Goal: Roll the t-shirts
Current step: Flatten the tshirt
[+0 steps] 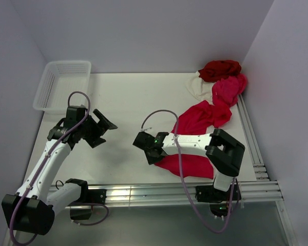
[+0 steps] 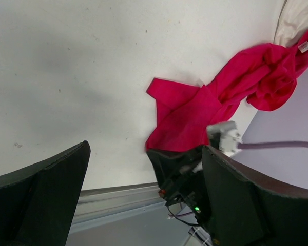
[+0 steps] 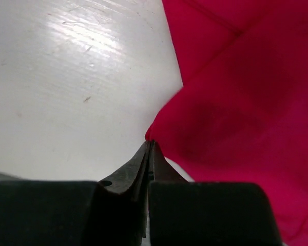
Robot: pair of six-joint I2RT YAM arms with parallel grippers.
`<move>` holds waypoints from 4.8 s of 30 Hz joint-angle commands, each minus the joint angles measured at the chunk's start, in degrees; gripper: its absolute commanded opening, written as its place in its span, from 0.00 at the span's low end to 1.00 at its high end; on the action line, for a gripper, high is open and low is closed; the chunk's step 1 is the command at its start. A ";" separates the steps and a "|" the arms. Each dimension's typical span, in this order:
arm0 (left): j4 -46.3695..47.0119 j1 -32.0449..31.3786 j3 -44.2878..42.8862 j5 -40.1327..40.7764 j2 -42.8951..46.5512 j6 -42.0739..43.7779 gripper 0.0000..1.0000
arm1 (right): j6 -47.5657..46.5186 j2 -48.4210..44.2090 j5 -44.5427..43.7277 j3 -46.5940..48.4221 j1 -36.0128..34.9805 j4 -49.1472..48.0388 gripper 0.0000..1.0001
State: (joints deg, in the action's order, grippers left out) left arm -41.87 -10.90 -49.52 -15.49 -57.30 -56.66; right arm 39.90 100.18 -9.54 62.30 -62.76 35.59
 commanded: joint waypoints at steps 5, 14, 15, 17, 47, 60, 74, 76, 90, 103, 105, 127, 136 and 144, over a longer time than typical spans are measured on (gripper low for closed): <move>3.19 -0.79 -0.49 -4.11 -2.03 1.82 0.95 | 2.02 -21.74 -8.20 10.10 2.38 9.91 0.00; 12.42 -12.36 -4.53 -3.15 -10.63 -2.40 0.95 | -1.40 -37.25 0.84 16.79 26.28 14.32 0.00; 12.86 -14.14 -7.15 -2.54 -12.29 -2.92 0.95 | -1.58 -37.43 1.27 17.23 27.24 14.76 0.00; 15.92 -18.34 -9.27 -1.39 -12.75 -3.10 0.95 | -1.93 -37.25 2.68 16.98 28.48 15.47 0.00; 33.61 -28.76 0.91 12.59 -8.36 -0.90 0.97 | 8.96 -47.35 -11.98 20.66 32.60 20.97 0.00; 28.00 -31.20 -11.21 11.26 -16.70 2.79 0.96 | 11.00 -57.29 -13.93 16.71 37.63 26.37 0.00; 22.17 -31.11 -12.70 7.07 -30.47 0.06 0.98 | 4.66 -54.39 -13.04 29.80 37.63 26.10 0.00; 22.35 -31.81 -14.37 6.44 -34.09 0.24 0.99 | 6.59 -55.70 -13.66 29.72 37.63 28.72 0.00; 25.34 -34.28 -57.78 0.81 -69.86 8.94 0.99 | 29.53 -74.77 -14.28 12.58 37.63 47.11 0.00; 12.95 -36.65 -76.44 6.34 -88.25 9.29 0.96 | 28.74 -73.20 -15.86 14.78 37.63 46.15 0.00; 12.26 -37.61 -76.17 6.69 -88.60 9.55 0.87 | 28.74 -72.85 -15.51 14.17 37.63 45.53 0.00; 15.59 -12.13 -8.26 17.77 -23.80 -1.66 0.00 | 16.96 -50.72 -4.34 11.60 37.63 22.76 0.00; 1.67 -43.41 17.44 26.37 6.54 -33.57 0.28 | 19.33 -54.74 -9.71 7.57 39.38 29.53 0.00; -21.14 -44.12 0.78 38.15 14.77 -32.02 0.85 | 20.48 -56.15 -11.73 5.90 41.05 31.02 0.00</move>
State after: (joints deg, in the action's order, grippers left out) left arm -54.24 -54.85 -40.95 14.09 -42.41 -86.54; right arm 59.57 43.27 -18.44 68.05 -22.48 65.87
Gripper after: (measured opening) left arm 0.827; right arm 0.006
